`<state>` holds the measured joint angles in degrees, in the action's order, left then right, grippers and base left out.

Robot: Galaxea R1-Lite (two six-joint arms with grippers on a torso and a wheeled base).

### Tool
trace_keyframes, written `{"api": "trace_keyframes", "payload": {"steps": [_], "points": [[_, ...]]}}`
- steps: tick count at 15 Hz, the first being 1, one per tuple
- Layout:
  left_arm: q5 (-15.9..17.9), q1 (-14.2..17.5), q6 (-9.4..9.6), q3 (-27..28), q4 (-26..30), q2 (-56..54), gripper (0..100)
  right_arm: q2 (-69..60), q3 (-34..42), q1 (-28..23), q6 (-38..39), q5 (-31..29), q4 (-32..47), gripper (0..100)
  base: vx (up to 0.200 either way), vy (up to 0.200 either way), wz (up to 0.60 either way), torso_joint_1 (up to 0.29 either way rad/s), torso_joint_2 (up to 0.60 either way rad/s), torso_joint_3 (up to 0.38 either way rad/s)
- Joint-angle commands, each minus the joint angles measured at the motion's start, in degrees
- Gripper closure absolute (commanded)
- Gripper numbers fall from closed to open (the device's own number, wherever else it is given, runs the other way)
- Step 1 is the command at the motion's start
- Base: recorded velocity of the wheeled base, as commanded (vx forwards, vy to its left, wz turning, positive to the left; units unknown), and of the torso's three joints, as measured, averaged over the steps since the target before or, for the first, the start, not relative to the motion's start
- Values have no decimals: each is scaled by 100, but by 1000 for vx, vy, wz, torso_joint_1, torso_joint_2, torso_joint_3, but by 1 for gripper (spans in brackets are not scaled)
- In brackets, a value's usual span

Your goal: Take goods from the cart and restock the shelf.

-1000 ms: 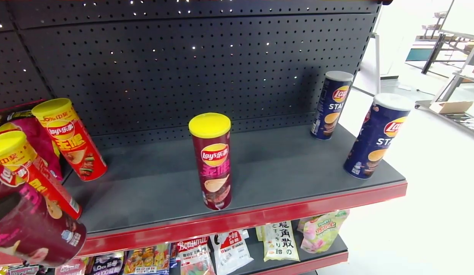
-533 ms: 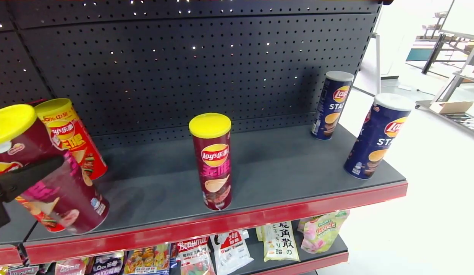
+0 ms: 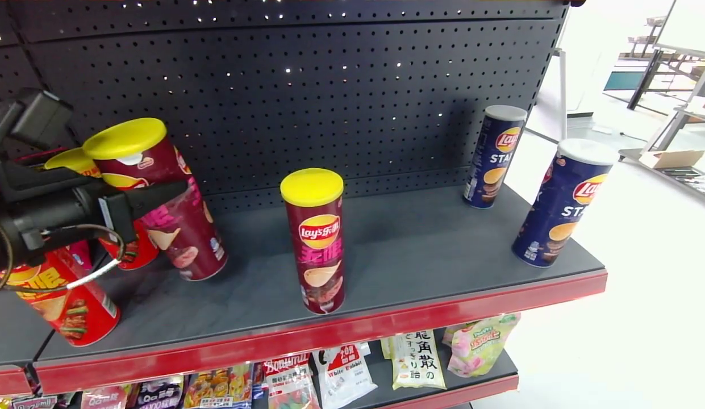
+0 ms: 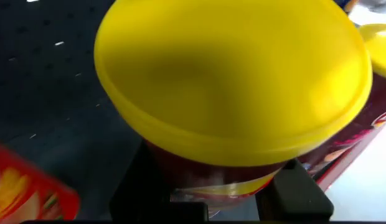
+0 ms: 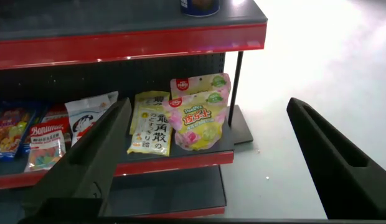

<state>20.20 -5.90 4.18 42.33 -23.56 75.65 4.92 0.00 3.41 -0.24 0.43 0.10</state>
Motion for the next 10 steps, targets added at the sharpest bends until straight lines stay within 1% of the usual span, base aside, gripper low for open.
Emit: {"api": "trace_keyframes", "payload": {"steps": [1, 2, 3, 4, 5, 6, 7, 8, 10], "points": [[265, -122, -93, 373, -96, 705, 100, 8, 0, 1, -2, 1, -1, 0, 0, 0, 0, 0, 0, 0], [274, -227, -251, 645, -96, 977, 100, 8, 0, 1, -2, 1, -1, 0, 0, 0, 0, 0, 0, 0], [265, -254, -374, 953, -104, 1259, 100, 8, 0, 1, -2, 1, -1, 0, 0, 0, 0, 0, 0, 0], [265, -263, -392, 1138, -104, 1435, 100, 8, 0, 1, -2, 1, -1, 0, 0, 0, 0, 0, 0, 0], [265, -359, -401, 1445, -148, 1751, 100, 8, 0, 1, -2, 1, -1, 0, 0, 0, 0, 0, 0, 0], [265, -456, -401, 1507, -210, 1865, 100, 8, 0, 1, -2, 1, -10, 0, 0, 0, 0, 0, 0, 0], [265, -640, -409, 1524, -412, 2032, 100, 17, 0, 1, -2, 1, -1, 0, 0, 0, 0, 0, 0, 0], [265, -737, -409, 1515, -526, 2155, 100, 8, 0, 1, -2, 1, -10, 0, 0, 0, 0, 0, 0, 0], [256, -843, -409, 1665, -685, 2401, 100, 8, 0, 1, -2, 1, -1, 0, 0, 0, 0, 0, 0, 0]]}}
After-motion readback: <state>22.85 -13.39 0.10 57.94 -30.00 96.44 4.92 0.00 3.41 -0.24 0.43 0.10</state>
